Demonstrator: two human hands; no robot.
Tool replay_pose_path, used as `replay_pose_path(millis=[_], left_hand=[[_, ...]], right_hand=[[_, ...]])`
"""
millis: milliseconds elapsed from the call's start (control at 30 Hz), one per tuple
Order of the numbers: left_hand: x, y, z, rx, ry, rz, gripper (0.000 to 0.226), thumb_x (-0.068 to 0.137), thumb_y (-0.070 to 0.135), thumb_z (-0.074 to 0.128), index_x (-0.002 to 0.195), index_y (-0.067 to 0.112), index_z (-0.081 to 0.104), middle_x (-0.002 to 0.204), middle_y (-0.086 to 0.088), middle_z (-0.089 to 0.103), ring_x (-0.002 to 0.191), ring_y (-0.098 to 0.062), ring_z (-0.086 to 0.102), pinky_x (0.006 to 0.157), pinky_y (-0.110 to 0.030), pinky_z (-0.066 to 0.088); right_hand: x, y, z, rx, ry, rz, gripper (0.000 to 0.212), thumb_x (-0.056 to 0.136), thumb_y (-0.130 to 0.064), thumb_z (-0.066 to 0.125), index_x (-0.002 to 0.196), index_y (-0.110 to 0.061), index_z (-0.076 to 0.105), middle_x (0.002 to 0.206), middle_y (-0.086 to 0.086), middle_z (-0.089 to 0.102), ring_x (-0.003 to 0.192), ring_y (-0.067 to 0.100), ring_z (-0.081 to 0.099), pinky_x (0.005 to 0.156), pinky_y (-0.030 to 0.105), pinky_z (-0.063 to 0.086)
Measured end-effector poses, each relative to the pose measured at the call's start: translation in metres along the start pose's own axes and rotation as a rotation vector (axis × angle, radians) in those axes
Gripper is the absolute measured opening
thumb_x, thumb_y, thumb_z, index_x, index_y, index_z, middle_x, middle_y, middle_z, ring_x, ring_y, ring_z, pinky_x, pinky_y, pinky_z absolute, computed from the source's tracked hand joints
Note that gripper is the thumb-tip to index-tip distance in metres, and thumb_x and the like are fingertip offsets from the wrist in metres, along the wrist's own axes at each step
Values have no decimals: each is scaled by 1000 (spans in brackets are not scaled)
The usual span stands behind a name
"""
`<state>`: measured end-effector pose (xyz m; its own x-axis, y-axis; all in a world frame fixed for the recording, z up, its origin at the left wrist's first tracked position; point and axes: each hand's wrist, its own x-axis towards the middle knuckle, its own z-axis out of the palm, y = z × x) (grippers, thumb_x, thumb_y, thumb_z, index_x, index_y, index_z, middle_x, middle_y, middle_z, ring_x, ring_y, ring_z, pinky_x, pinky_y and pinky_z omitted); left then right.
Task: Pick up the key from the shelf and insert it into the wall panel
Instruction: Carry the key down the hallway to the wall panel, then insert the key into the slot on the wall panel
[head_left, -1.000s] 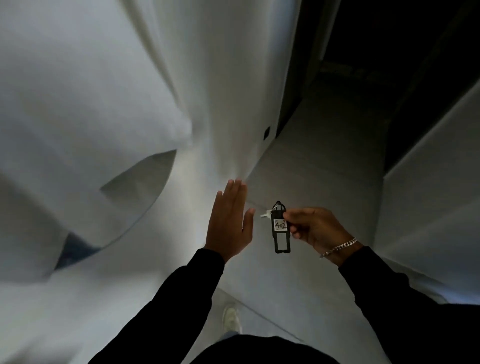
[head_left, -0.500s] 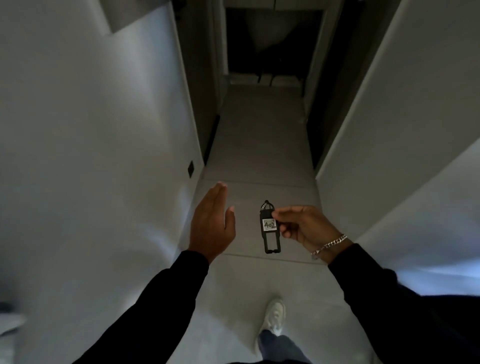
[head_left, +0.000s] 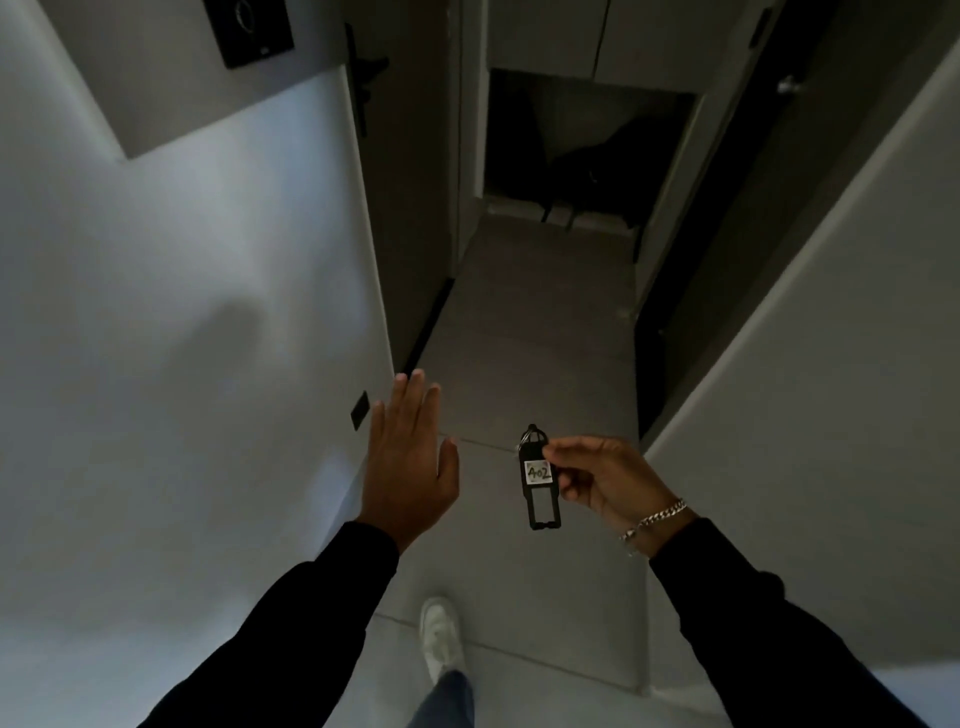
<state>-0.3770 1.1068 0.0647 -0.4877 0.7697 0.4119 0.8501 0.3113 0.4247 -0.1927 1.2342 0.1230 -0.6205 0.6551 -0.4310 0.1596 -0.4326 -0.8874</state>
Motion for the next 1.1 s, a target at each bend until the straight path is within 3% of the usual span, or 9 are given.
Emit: replay_pose_path(millis=[267, 367, 567, 733, 867, 1000, 1100], left_hand=[[127, -60, 41, -79, 142, -146, 63, 94, 38, 33, 148, 5, 34, 160, -16, 27, 151, -27, 14, 121, -55, 19], [175, -77, 39, -42, 179, -118, 61, 96, 37, 36, 149, 6, 33, 161, -13, 26, 152, -24, 13, 122, -53, 17], [273, -111, 20, 44, 331, -132, 59, 97, 30, 40, 149, 4, 32, 160, -16, 28, 151, -27, 15, 123, -50, 14], [342, -133, 5, 171, 516, -212, 59, 96, 29, 40, 148, 2, 33, 158, -18, 29, 151, -30, 15, 122, -52, 13], [390, -138, -8, 310, 609, -262, 62, 96, 27, 42, 150, 1, 26, 161, -20, 23, 152, -31, 9, 123, -55, 13], [429, -136, -40, 506, 671, -257, 64, 95, 24, 44, 150, -2, 24, 161, -22, 21, 152, -33, 8, 123, -57, 12], [443, -140, -81, 661, 765, -302, 66, 94, 24, 45, 150, -4, 24, 161, -22, 20, 152, -35, 8, 122, -58, 10]], right_hand=[[148, -74, 31, -157, -105, -32, 7, 76, 0, 69, 77, -7, 72, 63, 9, 62, 43, 10, 52, 40, 19, 42], [196, -110, 45, -241, -166, -74, 8, 74, -3, 72, 74, -11, 74, 63, 10, 62, 45, 11, 52, 42, 19, 42], [292, -175, 71, -419, -300, -215, 10, 74, -4, 72, 83, -5, 73, 54, 3, 60, 45, 8, 50, 44, 17, 41], [384, -229, 95, -570, -522, -473, 20, 75, 6, 69, 76, -13, 73, 56, -10, 70, 56, -2, 63, 57, 12, 48], [440, -290, 126, -671, -664, -794, 12, 76, -1, 70, 86, -5, 75, 79, 1, 70, 74, 6, 67, 70, 13, 51], [467, -353, 173, -590, -787, -1056, 13, 77, -8, 70, 88, -12, 75, 87, 7, 71, 82, 16, 69, 76, 24, 56], [471, -391, 214, -428, -862, -1127, 14, 78, -7, 70, 90, -11, 75, 87, 7, 73, 81, 13, 70, 77, 27, 56]])
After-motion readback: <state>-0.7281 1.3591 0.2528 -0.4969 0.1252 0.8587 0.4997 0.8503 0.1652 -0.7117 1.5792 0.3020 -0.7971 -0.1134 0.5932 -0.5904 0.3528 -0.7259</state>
